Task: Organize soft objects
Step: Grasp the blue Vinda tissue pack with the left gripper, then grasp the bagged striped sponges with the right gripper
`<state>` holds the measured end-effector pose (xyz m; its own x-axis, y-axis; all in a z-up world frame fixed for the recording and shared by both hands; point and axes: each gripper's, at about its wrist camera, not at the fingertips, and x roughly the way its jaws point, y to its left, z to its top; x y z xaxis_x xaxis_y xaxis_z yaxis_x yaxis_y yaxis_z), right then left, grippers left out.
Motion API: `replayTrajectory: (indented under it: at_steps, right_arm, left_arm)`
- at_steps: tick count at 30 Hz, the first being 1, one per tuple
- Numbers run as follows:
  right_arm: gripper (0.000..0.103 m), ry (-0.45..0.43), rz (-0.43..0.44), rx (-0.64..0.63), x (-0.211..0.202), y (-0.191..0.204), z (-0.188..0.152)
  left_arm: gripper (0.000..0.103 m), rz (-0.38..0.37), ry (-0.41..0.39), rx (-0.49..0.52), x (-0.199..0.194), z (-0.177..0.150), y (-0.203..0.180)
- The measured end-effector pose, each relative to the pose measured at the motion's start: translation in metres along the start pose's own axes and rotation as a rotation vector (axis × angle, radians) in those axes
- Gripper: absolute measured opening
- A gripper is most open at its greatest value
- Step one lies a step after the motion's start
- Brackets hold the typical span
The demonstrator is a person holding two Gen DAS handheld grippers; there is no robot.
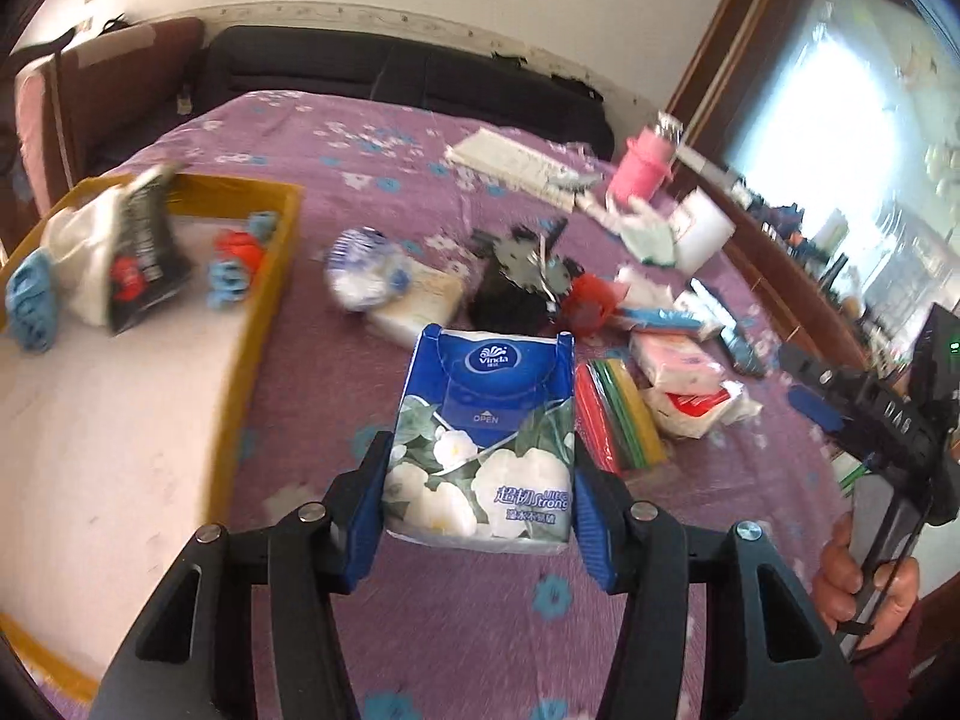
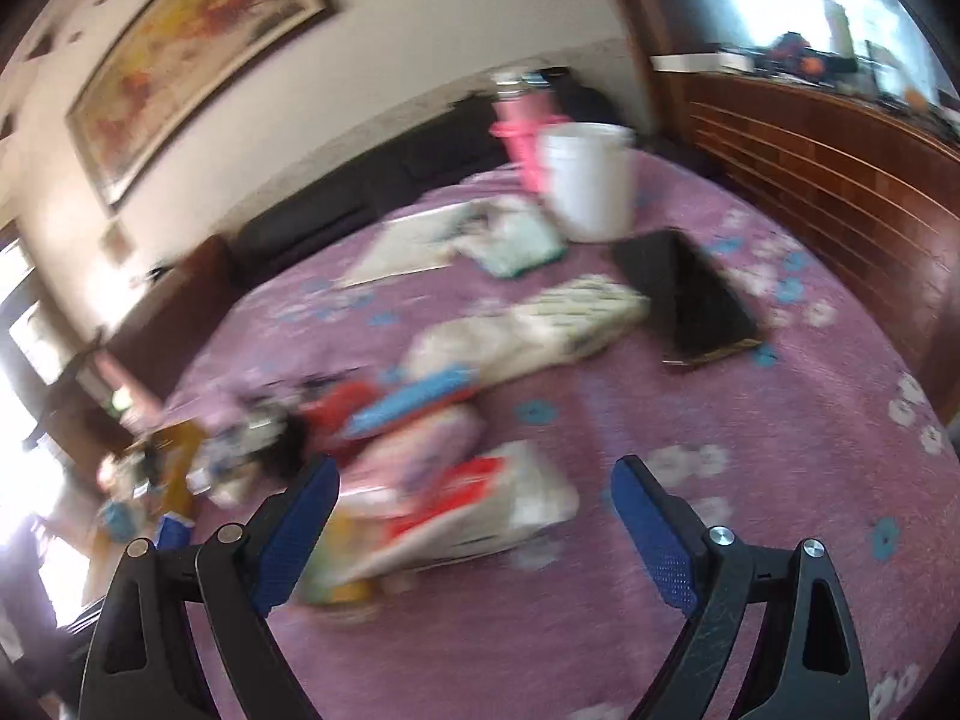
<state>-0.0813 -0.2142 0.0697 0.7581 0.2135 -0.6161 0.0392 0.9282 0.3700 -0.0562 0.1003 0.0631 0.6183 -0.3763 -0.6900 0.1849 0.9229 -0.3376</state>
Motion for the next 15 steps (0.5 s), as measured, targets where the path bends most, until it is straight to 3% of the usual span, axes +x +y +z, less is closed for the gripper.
replayTrajectory:
  at_steps: [5,10,15]
  right_arm:
    - [0.094,0.264,0.235,-0.13,0.039,0.061,-0.028]
    - [0.094,0.327,0.134,-0.229,0.076,0.088,-0.04]
    - [0.092,0.322,0.011,-0.262,0.102,0.096,-0.034]
  left_arm:
    - [0.053,0.028,-0.052,-0.032,-0.036,-0.008,0.025]
    - [0.053,0.084,-0.099,-0.094,-0.062,-0.009,0.063]
    - [0.053,0.125,-0.149,-0.167,-0.084,-0.008,0.097]
